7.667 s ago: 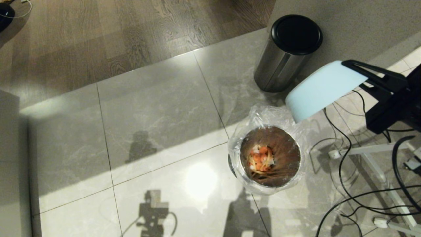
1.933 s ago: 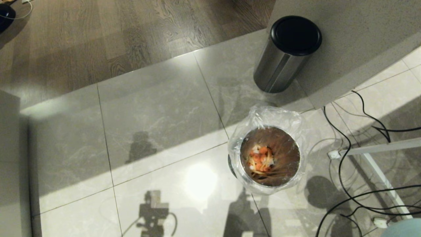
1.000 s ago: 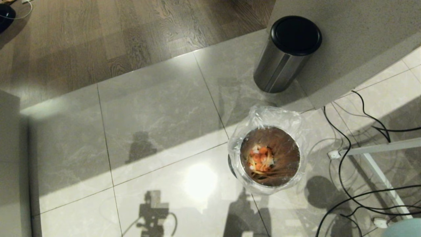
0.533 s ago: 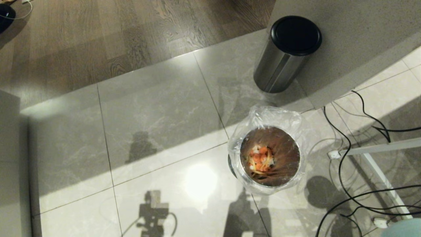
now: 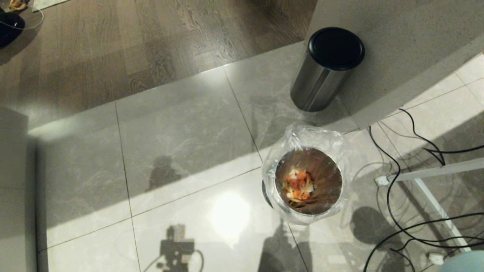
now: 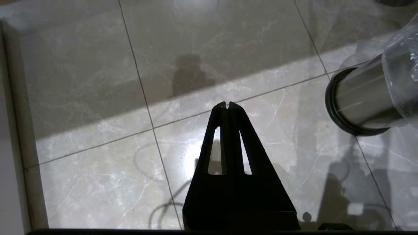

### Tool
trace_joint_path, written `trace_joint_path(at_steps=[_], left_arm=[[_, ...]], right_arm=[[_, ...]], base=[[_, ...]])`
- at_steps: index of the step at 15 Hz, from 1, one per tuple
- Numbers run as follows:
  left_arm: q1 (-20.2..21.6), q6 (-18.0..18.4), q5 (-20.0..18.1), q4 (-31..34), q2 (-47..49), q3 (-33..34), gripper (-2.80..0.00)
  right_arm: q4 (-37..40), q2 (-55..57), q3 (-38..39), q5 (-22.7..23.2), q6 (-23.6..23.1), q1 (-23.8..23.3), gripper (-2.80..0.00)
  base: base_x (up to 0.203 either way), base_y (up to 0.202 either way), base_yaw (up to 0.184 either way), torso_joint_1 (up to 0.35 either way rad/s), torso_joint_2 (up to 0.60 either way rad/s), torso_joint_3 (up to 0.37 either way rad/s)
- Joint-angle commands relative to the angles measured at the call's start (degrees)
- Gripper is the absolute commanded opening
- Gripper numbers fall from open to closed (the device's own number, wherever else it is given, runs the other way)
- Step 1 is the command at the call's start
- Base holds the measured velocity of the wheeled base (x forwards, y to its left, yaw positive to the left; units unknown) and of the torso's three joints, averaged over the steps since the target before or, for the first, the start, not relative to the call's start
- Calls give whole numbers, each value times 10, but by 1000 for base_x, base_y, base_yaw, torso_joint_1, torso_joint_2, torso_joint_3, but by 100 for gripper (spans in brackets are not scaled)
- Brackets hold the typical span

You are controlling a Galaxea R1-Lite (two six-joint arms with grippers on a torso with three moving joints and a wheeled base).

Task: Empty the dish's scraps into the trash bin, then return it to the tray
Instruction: Put the bowl back to the table

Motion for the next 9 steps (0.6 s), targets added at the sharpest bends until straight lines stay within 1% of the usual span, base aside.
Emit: trace_joint_path(at_steps=[1,9], left_arm=[[0,-1,0,0,1,0,-280],[0,1,0,0,1,0,-280]], right_arm=[[-1,1,0,0,0,0,-280],[-1,1,0,0,0,0,-280]], base=[[0,0,0,2,5,190],[0,0,0,3,1,201]])
